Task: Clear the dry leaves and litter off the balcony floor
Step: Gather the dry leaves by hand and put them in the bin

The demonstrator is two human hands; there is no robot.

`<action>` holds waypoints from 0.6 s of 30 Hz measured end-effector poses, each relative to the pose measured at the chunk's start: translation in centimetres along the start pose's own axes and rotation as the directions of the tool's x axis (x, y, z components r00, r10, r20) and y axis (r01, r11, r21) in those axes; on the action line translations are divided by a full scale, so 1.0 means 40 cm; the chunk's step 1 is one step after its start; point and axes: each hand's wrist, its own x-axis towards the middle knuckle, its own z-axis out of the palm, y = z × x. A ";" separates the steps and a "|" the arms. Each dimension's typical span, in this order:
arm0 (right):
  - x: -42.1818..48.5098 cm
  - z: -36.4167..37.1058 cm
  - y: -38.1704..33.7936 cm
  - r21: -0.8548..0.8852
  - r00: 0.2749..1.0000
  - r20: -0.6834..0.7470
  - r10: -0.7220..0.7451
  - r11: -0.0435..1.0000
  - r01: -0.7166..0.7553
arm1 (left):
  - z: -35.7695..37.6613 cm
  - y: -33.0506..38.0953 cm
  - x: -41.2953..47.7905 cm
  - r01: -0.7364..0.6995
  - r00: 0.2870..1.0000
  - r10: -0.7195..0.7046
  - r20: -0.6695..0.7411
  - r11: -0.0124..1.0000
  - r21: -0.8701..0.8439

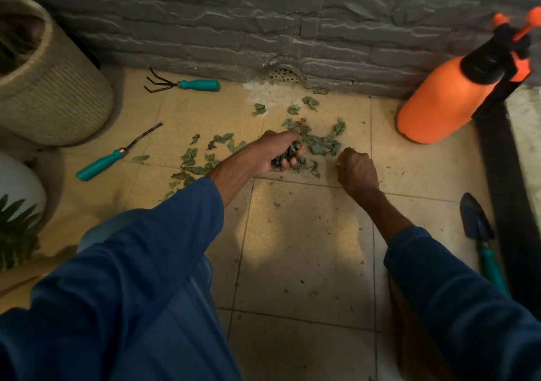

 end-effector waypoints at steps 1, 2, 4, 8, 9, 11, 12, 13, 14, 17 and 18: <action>0.003 -0.001 0.004 0.011 1.000 -0.008 0.028 1.000 -0.027 | 0.000 0.000 0.000 0.000 1.000 0.000 -0.001 1.000 0.001; 0.006 -0.003 0.010 0.029 0.999 -0.018 0.047 0.999 -0.046 | 0.000 0.000 0.001 -0.002 1.000 0.002 -0.002 1.000 0.002; 0.014 -0.008 0.027 0.097 0.996 -0.053 0.071 0.993 -0.066 | -0.001 -0.001 0.002 -0.004 1.000 0.004 0.001 1.000 -0.001; 0.040 -0.028 0.058 0.169 0.993 -0.078 0.087 0.983 -0.073 | -0.003 -0.003 0.004 -0.001 1.000 0.001 0.005 1.000 -0.003; 0.048 -0.035 0.061 0.159 0.994 -0.078 0.080 0.985 -0.066 | -0.002 -0.002 0.006 0.001 1.000 -0.001 0.004 1.000 -0.001; 0.062 -0.046 0.057 0.131 0.996 -0.080 0.039 0.991 -0.028 | -0.001 -0.002 0.007 0.004 1.000 -0.004 0.002 1.000 0.001; 0.067 -0.049 0.052 0.108 0.998 -0.066 0.006 0.994 0.002 | -0.002 -0.003 0.007 0.004 1.000 -0.004 0.001 1.000 0.002; 0.070 -0.048 0.047 0.085 0.999 -0.041 -0.026 0.996 0.029 | -0.001 -0.003 0.006 0.003 1.000 -0.003 0.001 1.000 0.001; 0.072 -0.044 0.043 0.074 0.999 -0.002 -0.040 0.996 0.040 | -0.002 -0.003 0.006 0.002 1.000 -0.002 0.000 1.000 -0.001; 0.070 -0.029 0.044 0.077 0.994 0.105 0.001 0.997 -0.010 | 0.000 -0.002 0.008 0.003 1.000 -0.003 -0.001 1.000 0.004; 0.067 -0.026 0.044 0.073 0.993 0.117 0.019 0.997 -0.028 | 0.000 -0.002 0.009 0.004 1.000 -0.004 -0.002 1.000 0.005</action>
